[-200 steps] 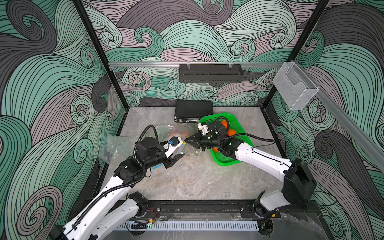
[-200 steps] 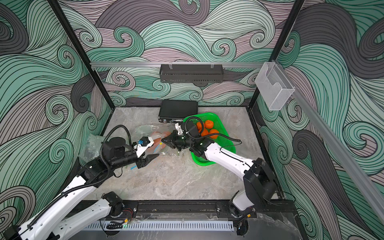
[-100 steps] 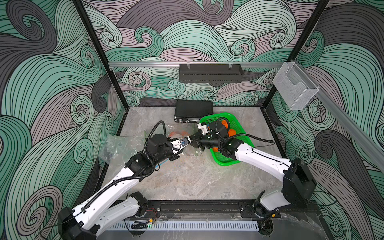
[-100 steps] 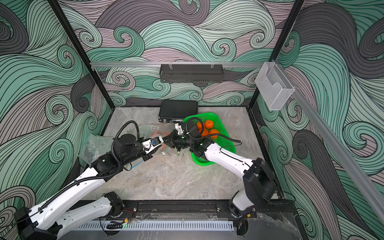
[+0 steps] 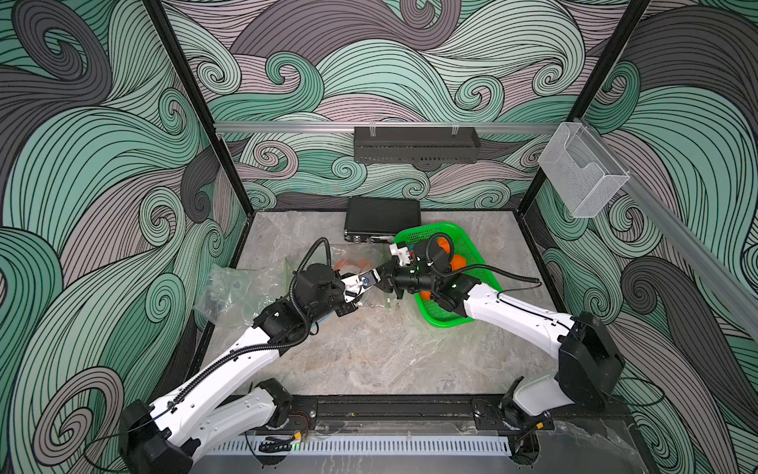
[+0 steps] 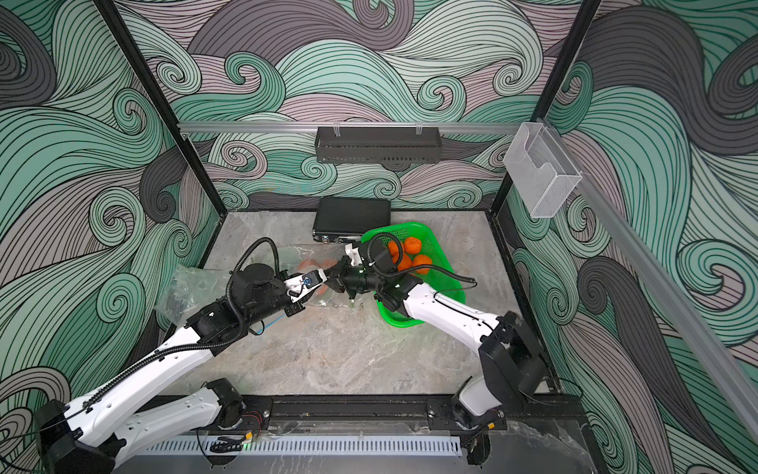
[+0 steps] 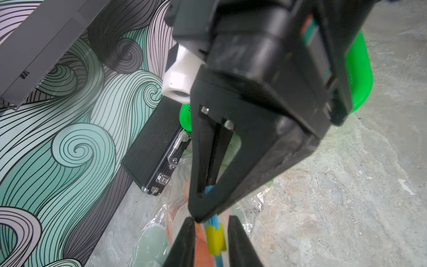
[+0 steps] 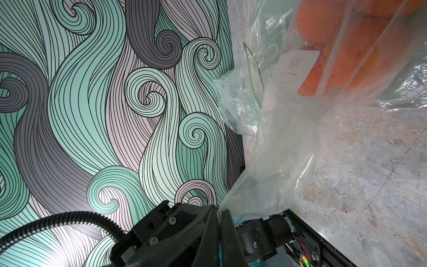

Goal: Open the zip-top bag and take out the orange
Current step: Unzip the zipper on the zipper food storage bag.

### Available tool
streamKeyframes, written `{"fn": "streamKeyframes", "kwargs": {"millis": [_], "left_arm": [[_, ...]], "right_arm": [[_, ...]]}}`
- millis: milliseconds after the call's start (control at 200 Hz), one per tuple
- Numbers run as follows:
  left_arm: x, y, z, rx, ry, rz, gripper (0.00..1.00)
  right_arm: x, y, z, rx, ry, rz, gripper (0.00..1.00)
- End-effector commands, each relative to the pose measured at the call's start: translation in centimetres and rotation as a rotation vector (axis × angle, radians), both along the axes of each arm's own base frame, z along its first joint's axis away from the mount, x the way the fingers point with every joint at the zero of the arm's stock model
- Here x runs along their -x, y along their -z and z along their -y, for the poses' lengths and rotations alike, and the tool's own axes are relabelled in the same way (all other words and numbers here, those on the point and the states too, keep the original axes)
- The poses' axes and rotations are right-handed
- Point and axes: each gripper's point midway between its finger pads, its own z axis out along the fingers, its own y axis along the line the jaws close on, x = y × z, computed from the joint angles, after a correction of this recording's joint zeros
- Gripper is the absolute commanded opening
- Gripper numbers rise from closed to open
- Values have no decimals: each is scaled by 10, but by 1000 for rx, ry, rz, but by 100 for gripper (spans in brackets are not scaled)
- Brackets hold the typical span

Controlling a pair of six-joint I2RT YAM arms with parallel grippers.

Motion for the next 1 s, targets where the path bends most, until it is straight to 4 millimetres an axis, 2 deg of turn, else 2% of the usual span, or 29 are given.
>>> {"fn": "streamKeyframes", "kwargs": {"millis": [0, 195, 385, 766, 991], "left_arm": [[-3, -2, 2, -21, -3, 28, 17], [-4, -3, -1, -35, -22, 40, 0], [2, -2, -8, -52, -33, 38, 0], [17, 1, -29, -100, -89, -19, 0], [22, 2, -41, -117, -139, -69, 0]], "right_arm": [[1, -9, 0, -34, -8, 12, 0], [0, -10, -1, -38, -5, 12, 0], [-9, -20, 4, -62, 15, 13, 0], [-50, -51, 53, -131, 129, 27, 0], [-69, -58, 81, -150, 182, 31, 0]]}}
